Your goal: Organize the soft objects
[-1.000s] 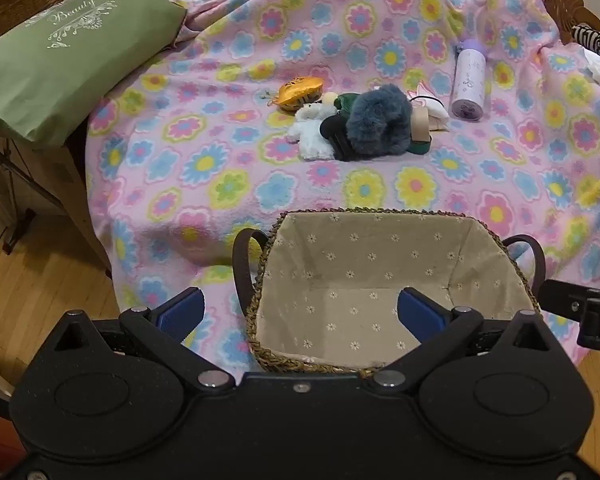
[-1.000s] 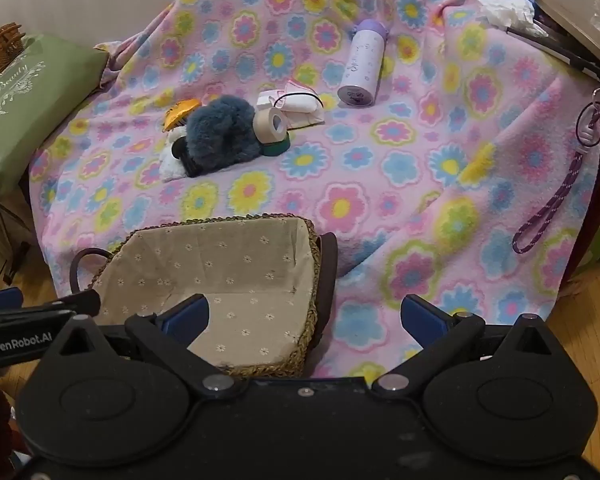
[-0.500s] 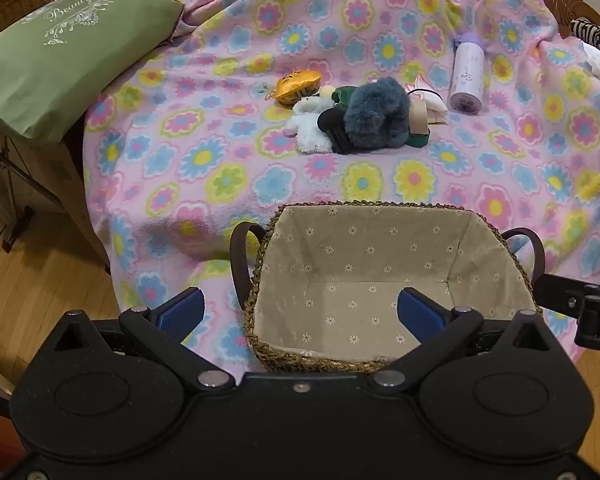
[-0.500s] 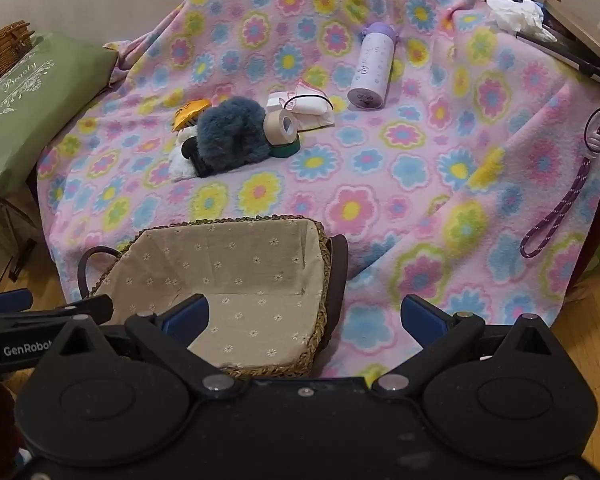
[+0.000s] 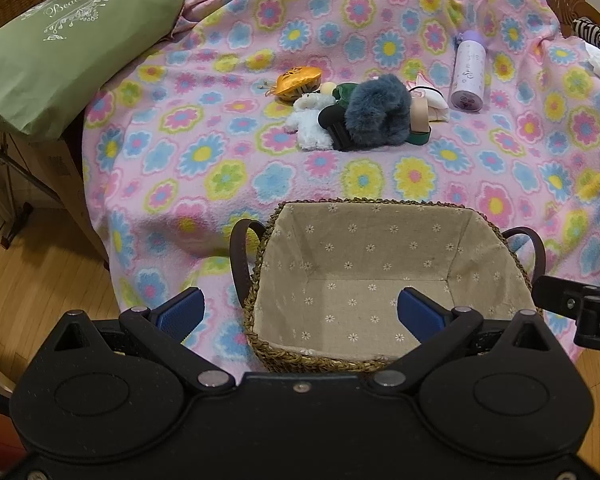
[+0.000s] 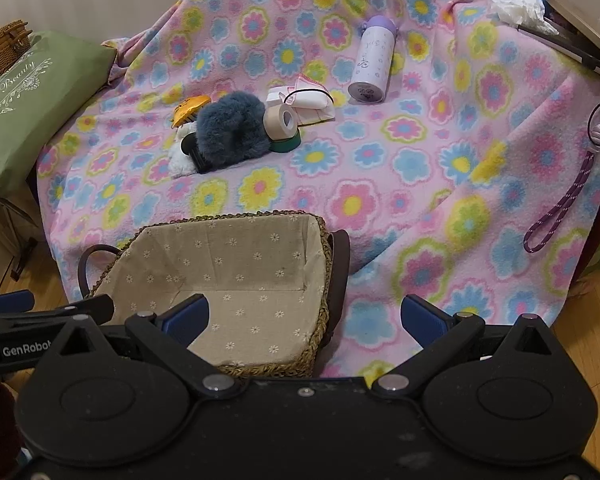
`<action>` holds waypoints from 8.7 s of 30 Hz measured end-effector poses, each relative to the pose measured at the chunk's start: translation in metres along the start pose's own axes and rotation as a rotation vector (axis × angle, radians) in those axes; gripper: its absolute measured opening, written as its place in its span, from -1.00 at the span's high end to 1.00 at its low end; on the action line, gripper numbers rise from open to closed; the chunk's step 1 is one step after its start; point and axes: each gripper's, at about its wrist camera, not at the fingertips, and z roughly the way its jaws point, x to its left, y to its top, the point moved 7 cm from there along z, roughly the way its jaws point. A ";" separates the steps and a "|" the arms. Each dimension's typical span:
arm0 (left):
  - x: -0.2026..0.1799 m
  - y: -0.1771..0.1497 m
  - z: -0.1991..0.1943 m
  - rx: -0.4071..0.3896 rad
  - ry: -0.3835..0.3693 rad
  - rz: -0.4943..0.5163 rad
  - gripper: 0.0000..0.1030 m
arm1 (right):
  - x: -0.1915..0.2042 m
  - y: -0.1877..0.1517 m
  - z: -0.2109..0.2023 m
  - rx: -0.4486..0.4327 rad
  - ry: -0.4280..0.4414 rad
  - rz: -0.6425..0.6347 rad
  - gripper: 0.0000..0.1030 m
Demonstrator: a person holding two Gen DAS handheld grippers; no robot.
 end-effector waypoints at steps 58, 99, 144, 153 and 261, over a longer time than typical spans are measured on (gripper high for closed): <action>-0.001 -0.003 0.003 0.012 -0.001 -0.002 -0.94 | 0.002 -0.003 0.003 0.019 0.019 0.017 -0.99; 0.035 0.128 0.085 -0.080 0.010 -0.005 -0.93 | -0.014 0.131 0.117 0.087 0.067 -0.002 -0.98; 0.018 0.255 0.299 -0.099 -0.004 0.028 -0.93 | -0.008 0.233 0.333 -0.101 -0.048 -0.104 -1.00; 0.020 0.249 0.315 -0.165 -0.058 0.026 -0.96 | -0.010 0.234 0.335 -0.117 -0.039 -0.098 -1.00; 0.011 0.139 0.103 -0.170 -0.078 0.006 -0.20 | -0.018 0.234 0.313 -0.142 -0.094 -0.051 -0.31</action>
